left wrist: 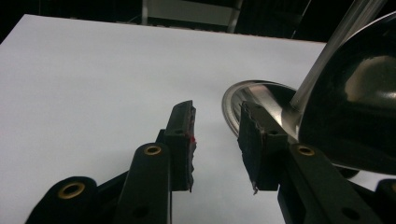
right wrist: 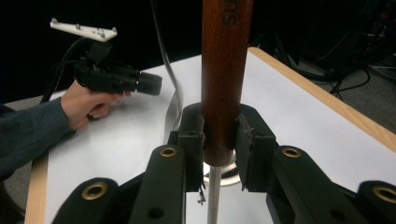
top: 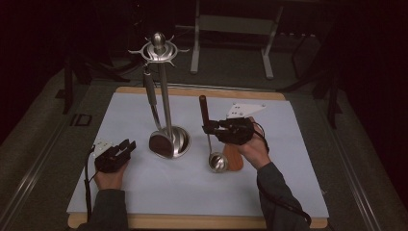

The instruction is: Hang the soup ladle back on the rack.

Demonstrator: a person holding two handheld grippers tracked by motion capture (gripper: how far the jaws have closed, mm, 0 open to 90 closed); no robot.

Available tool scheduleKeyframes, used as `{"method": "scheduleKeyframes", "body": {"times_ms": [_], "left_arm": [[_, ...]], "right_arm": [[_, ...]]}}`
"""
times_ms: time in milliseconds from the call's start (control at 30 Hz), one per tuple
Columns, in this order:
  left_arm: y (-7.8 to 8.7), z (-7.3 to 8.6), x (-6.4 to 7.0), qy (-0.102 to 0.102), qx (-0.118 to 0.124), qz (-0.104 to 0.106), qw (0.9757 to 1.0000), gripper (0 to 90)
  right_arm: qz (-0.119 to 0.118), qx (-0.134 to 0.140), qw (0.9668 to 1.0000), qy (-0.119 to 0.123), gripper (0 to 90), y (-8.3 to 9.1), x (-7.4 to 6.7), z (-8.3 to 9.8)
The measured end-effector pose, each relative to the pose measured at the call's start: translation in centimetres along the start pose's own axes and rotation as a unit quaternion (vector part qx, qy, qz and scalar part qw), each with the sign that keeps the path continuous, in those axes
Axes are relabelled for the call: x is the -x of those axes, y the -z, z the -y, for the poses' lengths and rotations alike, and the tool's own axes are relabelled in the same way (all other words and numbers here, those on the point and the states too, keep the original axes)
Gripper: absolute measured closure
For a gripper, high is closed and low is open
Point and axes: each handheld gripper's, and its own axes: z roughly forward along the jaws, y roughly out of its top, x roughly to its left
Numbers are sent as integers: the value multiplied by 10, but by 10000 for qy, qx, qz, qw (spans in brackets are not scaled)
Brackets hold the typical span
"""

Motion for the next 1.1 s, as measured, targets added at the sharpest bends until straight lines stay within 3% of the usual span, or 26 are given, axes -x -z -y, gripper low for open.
{"method": "scheduleKeyframes", "body": {"times_ms": [433, 1100], "left_arm": [[0, 0, 0, 8, 3, -3, 10000, 658], [0, 0, 0, 19, 8, -9, 10000, 658]], "right_arm": [[165, 237, 9996, -13, 744, 0, 1, -14], [350, 468, 9982, 158, 744, 1, -1, -44]]}}
